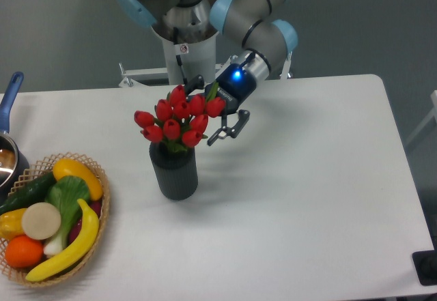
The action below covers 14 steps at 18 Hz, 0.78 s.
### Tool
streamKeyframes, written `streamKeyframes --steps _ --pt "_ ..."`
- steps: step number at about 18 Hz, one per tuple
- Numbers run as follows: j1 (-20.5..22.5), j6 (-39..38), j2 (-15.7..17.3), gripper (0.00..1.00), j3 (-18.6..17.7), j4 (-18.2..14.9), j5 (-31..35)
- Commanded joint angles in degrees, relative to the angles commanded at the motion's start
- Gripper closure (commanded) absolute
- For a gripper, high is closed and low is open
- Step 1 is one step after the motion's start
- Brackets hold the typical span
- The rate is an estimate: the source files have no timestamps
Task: Insert the flowers into the vase
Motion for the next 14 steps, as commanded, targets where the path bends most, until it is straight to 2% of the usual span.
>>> streamKeyframes --steps 7,9,11,13,14 --pt "6.94 0.35 4.13 0.00 -1.93 0.09 6.05" --pt "9.05 0.88 6.58 0.00 -1.24 0.35 11.83" --pt "9.76 0.79 8.87 0.00 1.04 0.17 20.96" --pt "9.85 0.44 9.23 0.00 3.76 0.09 29.92" --pt "10.03 0.44 8.97 0.00 4.65 0.09 32.15"
